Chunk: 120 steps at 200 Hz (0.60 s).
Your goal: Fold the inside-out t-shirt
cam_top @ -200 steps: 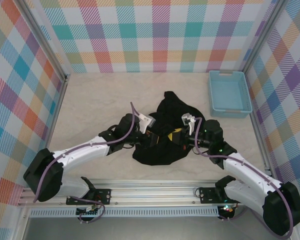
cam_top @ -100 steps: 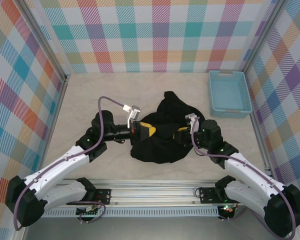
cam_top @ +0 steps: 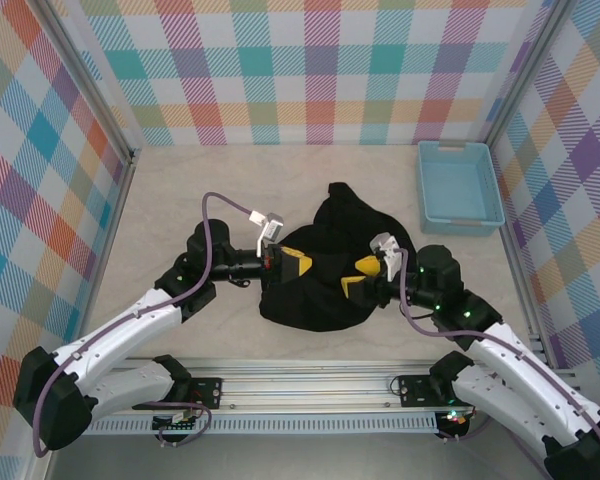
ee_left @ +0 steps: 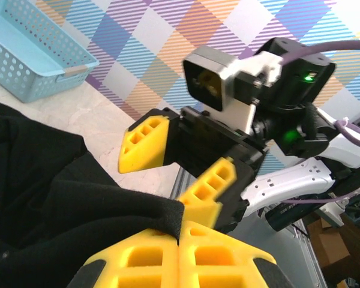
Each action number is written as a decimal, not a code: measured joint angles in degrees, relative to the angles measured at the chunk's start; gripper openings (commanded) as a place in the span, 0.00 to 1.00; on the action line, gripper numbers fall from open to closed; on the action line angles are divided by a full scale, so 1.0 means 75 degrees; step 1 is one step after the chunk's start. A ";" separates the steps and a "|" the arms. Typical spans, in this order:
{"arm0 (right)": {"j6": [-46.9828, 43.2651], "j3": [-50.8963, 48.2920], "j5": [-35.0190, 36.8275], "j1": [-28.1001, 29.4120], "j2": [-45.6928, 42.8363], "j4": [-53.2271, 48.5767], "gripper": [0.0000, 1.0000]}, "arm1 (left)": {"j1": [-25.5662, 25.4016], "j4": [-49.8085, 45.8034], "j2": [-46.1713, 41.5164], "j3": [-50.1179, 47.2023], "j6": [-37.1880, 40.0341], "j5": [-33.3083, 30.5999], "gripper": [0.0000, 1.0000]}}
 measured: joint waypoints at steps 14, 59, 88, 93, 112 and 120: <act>-0.0361 0.0064 0.0402 0.0498 0.0015 -0.0117 0.70 | 0.0012 -0.0076 0.0023 0.0003 0.0009 -0.0006 0.00; -0.1405 0.0629 0.1620 0.1405 0.0764 -0.0146 0.66 | 0.0023 -0.0213 0.0026 0.0006 0.0067 -0.0026 0.00; -0.1874 0.0889 0.1953 0.1460 0.1358 0.0020 0.52 | 0.0020 -0.0268 0.0026 0.0006 0.0122 -0.0026 0.00; -0.1935 0.0933 0.1985 0.1472 0.1454 0.0052 0.49 | 0.0023 -0.0274 0.0026 0.0006 0.0128 -0.0026 0.00; -0.2069 0.0976 0.2066 0.1483 0.1661 0.0219 0.34 | 0.0020 -0.0332 0.0026 0.0006 0.0149 -0.0029 0.00; -0.2165 0.0979 0.2057 0.1483 0.1684 0.0280 0.28 | 0.0023 -0.0376 0.0026 0.0006 0.0157 -0.0050 0.00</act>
